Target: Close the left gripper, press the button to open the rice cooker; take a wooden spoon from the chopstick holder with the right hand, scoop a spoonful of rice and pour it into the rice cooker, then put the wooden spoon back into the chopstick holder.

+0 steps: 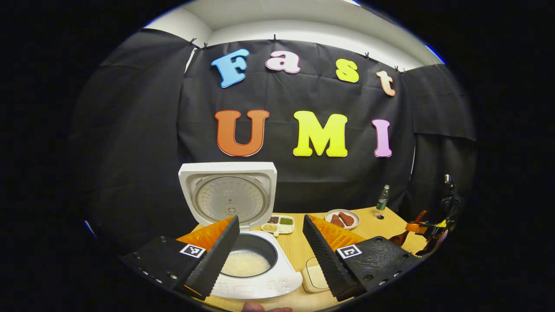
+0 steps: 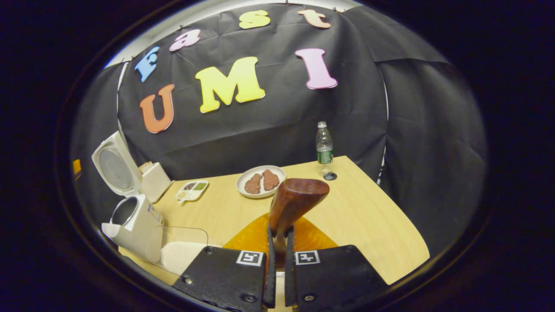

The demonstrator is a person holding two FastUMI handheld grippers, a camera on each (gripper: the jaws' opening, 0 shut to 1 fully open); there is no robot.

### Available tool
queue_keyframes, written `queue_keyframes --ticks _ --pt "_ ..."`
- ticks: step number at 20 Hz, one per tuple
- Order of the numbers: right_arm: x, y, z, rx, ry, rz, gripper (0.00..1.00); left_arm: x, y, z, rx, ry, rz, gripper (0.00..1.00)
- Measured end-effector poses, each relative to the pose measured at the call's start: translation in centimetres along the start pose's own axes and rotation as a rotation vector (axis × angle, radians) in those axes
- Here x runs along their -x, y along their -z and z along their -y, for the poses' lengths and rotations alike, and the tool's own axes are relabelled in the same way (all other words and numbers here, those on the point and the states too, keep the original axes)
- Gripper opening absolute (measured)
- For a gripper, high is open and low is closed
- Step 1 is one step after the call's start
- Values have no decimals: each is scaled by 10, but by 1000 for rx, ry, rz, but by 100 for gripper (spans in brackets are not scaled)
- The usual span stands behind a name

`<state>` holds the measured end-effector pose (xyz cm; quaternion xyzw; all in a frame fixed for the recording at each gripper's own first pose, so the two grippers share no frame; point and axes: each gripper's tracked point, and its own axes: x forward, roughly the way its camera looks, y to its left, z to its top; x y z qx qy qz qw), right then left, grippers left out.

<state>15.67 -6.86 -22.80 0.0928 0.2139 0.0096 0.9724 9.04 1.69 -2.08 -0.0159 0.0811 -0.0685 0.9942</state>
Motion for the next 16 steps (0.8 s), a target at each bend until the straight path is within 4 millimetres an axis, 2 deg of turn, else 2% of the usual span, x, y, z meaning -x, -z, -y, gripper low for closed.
queue_keyframes --ticks 3,7,10,12,14,16 --pt "-11 19 5 21 -2 -5 13 -2 -3 7 -9 -6 -8 94" --pt "-17 29 4 3 -26 -4 16 -5 -6 9 -21 -25 -14 95" --pt "-17 30 4 4 -38 10 19 -4 -5 11 -6 -34 -24 95" --pt "-14 24 6 12 -30 33 26 -3 -9 7 -5 -51 -15 95" --pt "-8 18 9 36 -17 51 52 -2 -10 4 12 -54 -10 95" --pt "2 10 12 24 -4 62 89 -2 -11 3 22 -53 -6 95"
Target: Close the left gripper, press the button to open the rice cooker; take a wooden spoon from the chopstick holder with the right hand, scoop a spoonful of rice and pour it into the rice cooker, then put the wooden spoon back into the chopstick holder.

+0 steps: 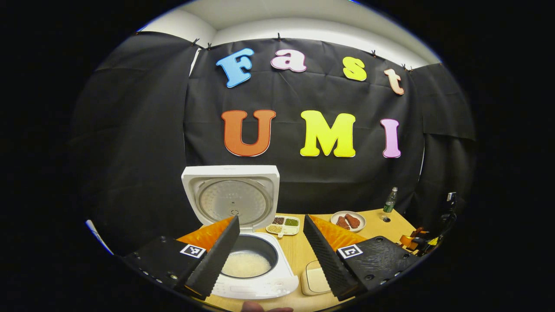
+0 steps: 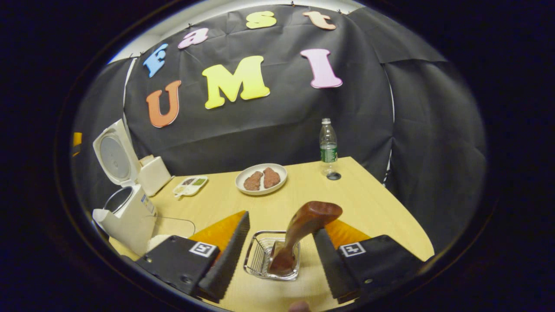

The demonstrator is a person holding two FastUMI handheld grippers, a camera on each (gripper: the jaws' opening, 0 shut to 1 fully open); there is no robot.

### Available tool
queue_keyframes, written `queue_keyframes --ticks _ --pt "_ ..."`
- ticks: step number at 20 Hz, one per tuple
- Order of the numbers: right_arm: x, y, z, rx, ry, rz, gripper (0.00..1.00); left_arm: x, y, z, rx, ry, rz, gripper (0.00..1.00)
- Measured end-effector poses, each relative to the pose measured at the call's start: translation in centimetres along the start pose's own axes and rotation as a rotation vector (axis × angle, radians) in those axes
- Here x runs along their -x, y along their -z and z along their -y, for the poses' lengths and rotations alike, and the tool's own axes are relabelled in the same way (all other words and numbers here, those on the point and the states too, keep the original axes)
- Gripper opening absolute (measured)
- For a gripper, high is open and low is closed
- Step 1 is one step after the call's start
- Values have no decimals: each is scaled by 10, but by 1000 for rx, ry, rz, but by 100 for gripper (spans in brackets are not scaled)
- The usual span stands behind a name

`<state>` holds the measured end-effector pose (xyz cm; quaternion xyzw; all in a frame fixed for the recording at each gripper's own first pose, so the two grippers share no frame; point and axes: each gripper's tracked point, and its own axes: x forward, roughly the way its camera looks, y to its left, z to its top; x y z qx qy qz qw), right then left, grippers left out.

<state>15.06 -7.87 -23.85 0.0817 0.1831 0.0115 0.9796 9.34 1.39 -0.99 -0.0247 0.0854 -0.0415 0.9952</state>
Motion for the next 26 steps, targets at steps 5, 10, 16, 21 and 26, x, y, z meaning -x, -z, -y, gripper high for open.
queue_keyframes --ticks 5,10,16,21,26 --pt "37 -43 13 5 61 74 94 0 -3 -4 19 11 31 94" --pt "85 -90 0 15 92 153 100 -4 -16 -15 31 41 60 94" --pt "139 -130 -49 75 91 225 100 -42 -88 -54 -19 -22 169 94" --pt "158 -154 -75 144 65 268 100 -101 -118 -89 13 -105 177 94" --pt "167 -141 -59 104 97 242 100 -153 -105 -115 35 -145 86 94"
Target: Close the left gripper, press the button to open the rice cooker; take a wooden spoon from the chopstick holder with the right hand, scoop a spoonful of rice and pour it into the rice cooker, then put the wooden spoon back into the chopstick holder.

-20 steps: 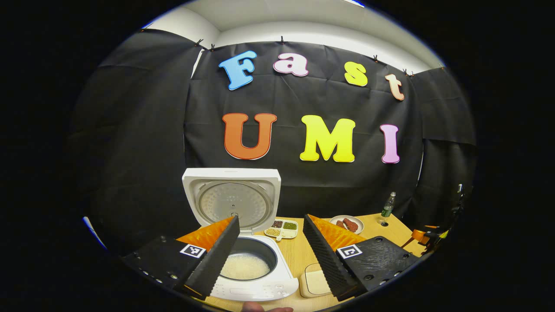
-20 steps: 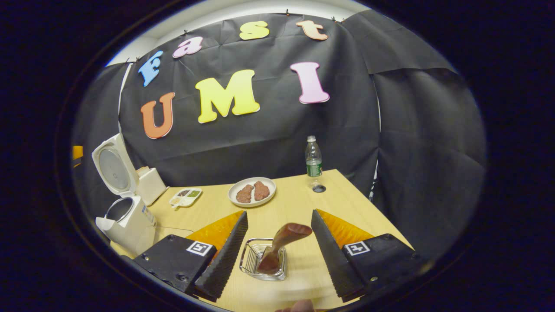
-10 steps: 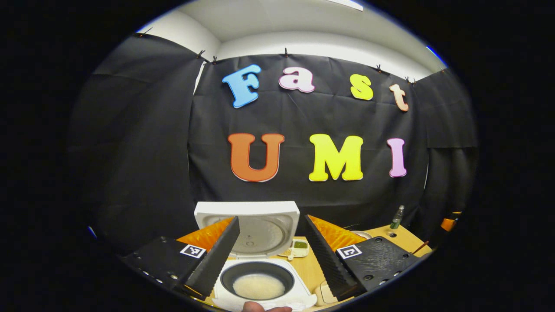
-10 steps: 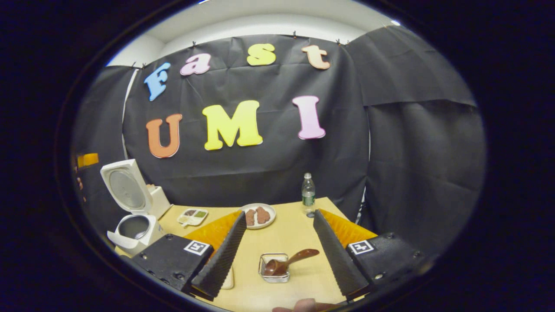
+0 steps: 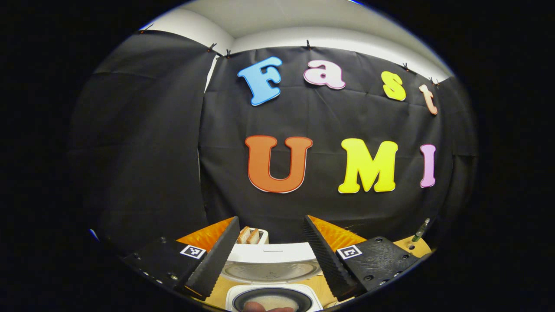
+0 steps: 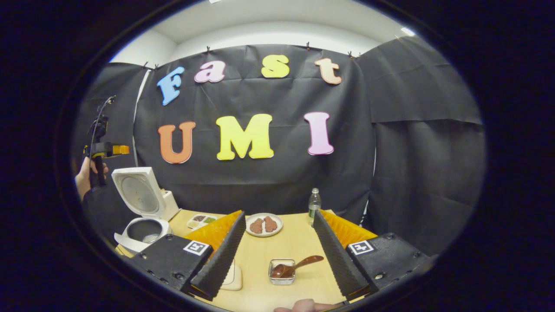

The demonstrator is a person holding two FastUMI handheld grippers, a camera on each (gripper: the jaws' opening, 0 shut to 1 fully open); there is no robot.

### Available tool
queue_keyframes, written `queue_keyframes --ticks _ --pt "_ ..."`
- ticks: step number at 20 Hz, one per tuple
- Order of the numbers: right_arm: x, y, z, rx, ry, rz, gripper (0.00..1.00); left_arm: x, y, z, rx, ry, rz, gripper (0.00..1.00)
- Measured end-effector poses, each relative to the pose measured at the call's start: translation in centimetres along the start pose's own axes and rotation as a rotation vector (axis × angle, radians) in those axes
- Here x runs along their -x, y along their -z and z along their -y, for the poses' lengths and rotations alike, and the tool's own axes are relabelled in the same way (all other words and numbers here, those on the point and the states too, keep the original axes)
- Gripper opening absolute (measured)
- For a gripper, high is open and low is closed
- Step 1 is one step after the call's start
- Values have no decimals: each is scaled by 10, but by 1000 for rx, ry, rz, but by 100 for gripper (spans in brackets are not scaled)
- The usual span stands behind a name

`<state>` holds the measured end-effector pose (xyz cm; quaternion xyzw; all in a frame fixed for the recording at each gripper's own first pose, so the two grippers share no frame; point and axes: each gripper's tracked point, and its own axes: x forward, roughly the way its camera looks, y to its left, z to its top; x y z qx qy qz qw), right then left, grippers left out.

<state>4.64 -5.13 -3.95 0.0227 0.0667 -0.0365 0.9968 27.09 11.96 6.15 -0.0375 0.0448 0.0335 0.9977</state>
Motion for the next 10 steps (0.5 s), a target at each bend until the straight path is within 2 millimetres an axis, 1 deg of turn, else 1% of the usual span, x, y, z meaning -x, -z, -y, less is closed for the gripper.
queue_keyframes --ticks 2,5,7,8,10 --pt "6 12 7 -8 23 -23 100 -18 11 -2 24 4 -46 94" --pt "10 23 14 -29 43 -54 100 -37 26 -6 42 3 -104 94" --pt "8 28 18 -43 49 -73 100 -43 36 -8 71 10 -149 94" --pt "7 28 20 -47 49 -78 100 -46 37 -12 74 8 -159 94" --pt "3 27 20 -53 47 -82 100 -43 45 -9 90 26 -205 94"
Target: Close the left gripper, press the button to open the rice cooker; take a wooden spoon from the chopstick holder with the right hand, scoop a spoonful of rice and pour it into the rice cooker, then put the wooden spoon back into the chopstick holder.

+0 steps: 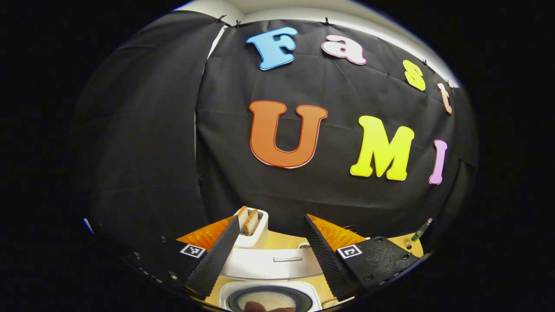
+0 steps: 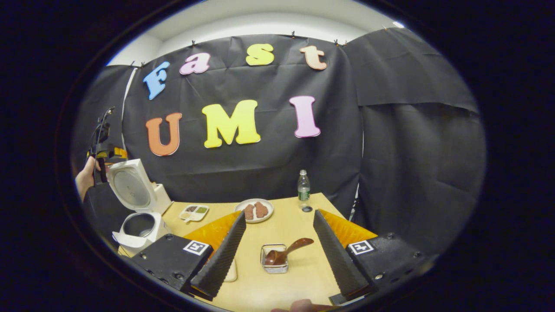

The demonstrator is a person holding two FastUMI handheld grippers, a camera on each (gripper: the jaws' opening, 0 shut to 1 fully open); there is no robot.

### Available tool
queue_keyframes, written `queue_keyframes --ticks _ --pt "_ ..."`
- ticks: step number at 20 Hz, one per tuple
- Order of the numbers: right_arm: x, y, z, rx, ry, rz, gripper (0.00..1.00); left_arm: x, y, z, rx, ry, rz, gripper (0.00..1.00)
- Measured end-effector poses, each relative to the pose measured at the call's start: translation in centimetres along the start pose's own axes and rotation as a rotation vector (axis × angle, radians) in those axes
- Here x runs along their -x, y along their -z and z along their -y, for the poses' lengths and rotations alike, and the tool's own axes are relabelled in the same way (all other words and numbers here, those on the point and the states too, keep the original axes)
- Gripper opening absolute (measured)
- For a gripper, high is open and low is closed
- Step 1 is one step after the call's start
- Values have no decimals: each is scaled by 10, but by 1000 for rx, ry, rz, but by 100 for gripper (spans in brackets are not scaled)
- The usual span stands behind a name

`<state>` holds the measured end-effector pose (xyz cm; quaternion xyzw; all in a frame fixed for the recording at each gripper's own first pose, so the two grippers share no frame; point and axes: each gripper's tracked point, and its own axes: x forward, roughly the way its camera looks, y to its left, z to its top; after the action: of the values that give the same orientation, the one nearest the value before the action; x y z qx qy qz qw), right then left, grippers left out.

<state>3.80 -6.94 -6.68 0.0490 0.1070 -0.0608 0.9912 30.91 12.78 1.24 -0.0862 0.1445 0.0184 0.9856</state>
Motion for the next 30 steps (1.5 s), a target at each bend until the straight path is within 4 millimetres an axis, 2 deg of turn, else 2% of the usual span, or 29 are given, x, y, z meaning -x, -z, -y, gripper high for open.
queue_keyframes --ticks 5,7,11,14,17,21,26,27,30 --pt "-7 -2 -17 -3 -34 11 99 5 9 -4 -66 -14 -52 95" --pt "-9 3 -27 -14 -53 0 99 17 20 1 -109 -8 -73 96" --pt "-11 10 -52 -23 -105 -11 100 53 42 6 -87 14 -153 97" --pt "-10 13 -71 -21 -142 -23 99 81 76 15 -72 54 -251 97" --pt "-6 19 -87 -5 -177 -30 99 110 127 23 -30 98 -386 96" --pt "1 29 -94 7 -195 -56 99 124 175 22 15 89 -464 96" --pt "5 35 -93 10 -195 -82 99 140 216 13 78 74 -555 97" --pt "6 35 -93 11 -195 -82 99 137 220 8 72 67 -568 97" --pt "4 39 -96 7 -204 -93 99 137 229 7 46 44 -591 98"
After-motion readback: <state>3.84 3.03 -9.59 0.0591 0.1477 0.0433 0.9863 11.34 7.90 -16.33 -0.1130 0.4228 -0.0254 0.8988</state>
